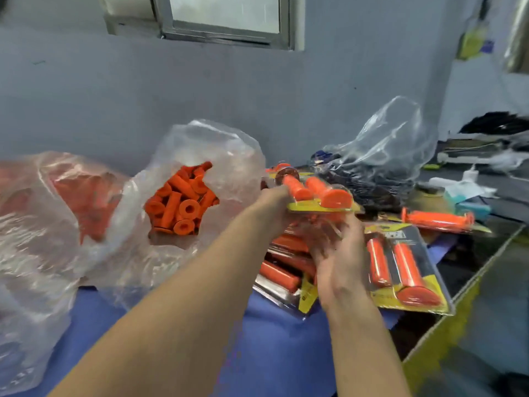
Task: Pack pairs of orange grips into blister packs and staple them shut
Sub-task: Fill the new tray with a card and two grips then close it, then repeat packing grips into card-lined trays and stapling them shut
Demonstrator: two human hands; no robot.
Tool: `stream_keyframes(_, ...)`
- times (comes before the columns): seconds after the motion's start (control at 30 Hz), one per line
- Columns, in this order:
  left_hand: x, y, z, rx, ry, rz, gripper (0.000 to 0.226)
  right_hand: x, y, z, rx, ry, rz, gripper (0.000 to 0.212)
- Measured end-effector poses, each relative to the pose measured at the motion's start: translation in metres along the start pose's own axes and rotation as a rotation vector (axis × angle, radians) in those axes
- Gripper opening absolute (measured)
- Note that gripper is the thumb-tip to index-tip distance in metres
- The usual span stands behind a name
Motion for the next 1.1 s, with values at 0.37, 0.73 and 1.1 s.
stream_keyframes(0.37, -0.025, 0.028, 0.007, -0.445, 0.057, -0.138, 0.014, -0.03, -0.021, -0.043, 0.232, 0.032, 0.098, 0.024)
stream_keyframes(0.73, 0.13, 0.151, 0.029, -0.65, -0.073, -0.001, 0.017, 0.035, -0.059, -0.082, 0.226, -0.097, 0.026, 0.017)
stream_keyframes(1.1, 0.274, 0.308, 0.041, -0.558, -0.027, -0.28, 0.026, 0.22, -0.132, -0.186, 0.567, -0.011, 0.707, 0.026)
Point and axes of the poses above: each hand's wrist, its own x-axis away from the middle knuckle, its own y-axis out of the back of the hand, z = x × y, the point moved 1 cm from there along -x, towards the middle knuckle, and after that the axes turned 4 degrees about -x, right-handed, at the moved point
